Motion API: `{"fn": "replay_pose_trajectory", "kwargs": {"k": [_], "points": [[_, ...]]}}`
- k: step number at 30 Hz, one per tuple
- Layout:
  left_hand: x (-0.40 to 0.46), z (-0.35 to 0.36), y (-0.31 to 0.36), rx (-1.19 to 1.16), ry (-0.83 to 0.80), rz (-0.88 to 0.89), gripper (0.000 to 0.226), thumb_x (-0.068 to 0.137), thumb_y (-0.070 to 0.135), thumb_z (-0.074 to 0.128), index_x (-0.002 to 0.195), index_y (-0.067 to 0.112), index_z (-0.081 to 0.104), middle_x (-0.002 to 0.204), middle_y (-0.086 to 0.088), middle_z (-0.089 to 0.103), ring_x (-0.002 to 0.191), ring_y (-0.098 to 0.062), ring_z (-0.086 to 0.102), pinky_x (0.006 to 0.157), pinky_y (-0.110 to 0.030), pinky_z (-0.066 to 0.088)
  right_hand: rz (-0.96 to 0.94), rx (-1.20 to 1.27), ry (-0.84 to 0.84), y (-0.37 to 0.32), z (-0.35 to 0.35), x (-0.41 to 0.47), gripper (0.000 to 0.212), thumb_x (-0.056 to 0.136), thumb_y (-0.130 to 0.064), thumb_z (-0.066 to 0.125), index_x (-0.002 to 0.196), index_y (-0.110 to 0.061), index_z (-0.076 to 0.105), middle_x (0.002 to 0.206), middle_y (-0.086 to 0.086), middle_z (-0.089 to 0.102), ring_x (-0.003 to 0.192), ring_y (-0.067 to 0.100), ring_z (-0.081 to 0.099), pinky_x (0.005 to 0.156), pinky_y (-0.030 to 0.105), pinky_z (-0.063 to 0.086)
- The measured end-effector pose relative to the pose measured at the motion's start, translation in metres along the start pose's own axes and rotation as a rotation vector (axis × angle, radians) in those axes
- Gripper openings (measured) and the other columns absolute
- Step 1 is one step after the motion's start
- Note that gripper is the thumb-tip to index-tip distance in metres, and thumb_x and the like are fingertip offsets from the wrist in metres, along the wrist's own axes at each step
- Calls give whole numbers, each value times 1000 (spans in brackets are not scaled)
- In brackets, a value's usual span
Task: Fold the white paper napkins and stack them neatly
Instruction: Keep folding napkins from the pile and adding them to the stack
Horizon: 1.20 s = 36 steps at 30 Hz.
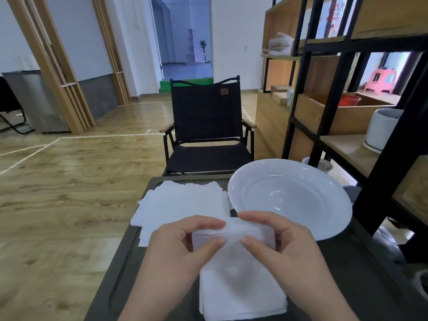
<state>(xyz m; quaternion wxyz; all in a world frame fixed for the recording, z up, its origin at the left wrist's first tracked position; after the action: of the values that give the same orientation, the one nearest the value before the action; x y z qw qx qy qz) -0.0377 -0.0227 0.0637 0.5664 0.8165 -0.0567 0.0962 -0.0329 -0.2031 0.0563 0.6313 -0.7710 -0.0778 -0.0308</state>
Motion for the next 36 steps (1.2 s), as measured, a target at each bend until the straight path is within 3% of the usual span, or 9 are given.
{"fn": "replay_pose_trajectory", "kwargs": {"k": [4,8,12,16,19,22,26,32,36], "points": [[-2,-12,-1,34,53,-37,25,70,24,83,81,45,75,77,19,74,60,-4,61,60,-16,48,-1,-155,11,1,-1,0,36,75,-19,81,91,-51,74,90,-16,74,84,10,70,83,35,57],[-3,-21,-8,40,43,-39,14,68,30,82,75,42,77,79,17,73,68,-12,62,66,-19,49,-78,-287,33,0,-5,0,32,75,-21,81,85,-50,75,74,-12,66,67,9,60,65,13,48],[-1,-24,-8,55,34,-2,12,59,47,81,70,42,77,72,15,58,57,-7,47,58,-9,37,-133,-382,40,-6,-5,0,28,74,-18,81,80,-45,74,80,-17,61,65,3,57,60,8,41],[-2,-16,-3,61,-46,33,26,54,60,71,72,41,77,97,27,51,91,3,53,78,-1,36,-79,-344,-68,-7,-6,-2,20,75,-23,81,76,-42,74,107,-25,56,86,-3,58,68,12,45],[-4,-6,-2,-151,-147,-28,25,62,49,73,80,32,74,103,12,67,97,-6,64,78,-11,48,22,-61,-50,-7,-12,-2,9,79,-17,76,76,-26,76,89,-6,74,80,13,71,71,32,57],[-5,-2,-1,-253,-144,-189,13,82,33,73,82,20,73,73,-6,73,62,-11,67,59,-12,48,177,62,-85,0,-12,-4,14,89,-17,66,88,-24,79,87,-2,79,84,15,75,79,36,58],[-8,-2,-22,17,-120,-336,27,92,26,60,70,14,71,54,6,65,47,-2,56,58,-23,40,338,-128,-152,21,-8,-6,23,97,-26,56,93,-22,78,87,-7,79,84,11,75,83,33,58],[-7,3,-41,246,-95,-443,29,89,33,62,65,19,71,60,7,71,47,0,60,58,-21,44,410,-399,-92,55,-11,2,49,79,-45,64,89,3,66,88,19,71,78,36,68,61,30,45],[-6,1,-45,301,-75,-477,34,87,37,63,62,14,69,62,4,72,54,-14,62,59,-26,47,429,-451,-65,55,-16,2,43,82,-39,66,86,4,66,79,19,69,62,18,55,57,29,40]]}}
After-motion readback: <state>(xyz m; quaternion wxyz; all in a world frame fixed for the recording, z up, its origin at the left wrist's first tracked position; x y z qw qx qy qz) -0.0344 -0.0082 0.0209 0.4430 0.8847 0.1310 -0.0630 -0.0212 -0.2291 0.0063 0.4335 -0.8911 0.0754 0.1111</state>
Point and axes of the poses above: each hand's wrist, its own x-axis towards the middle knuckle, its own z-axis out of the palm, y = z × x, the point moved 6 cm from there along x, towards the middle knuckle
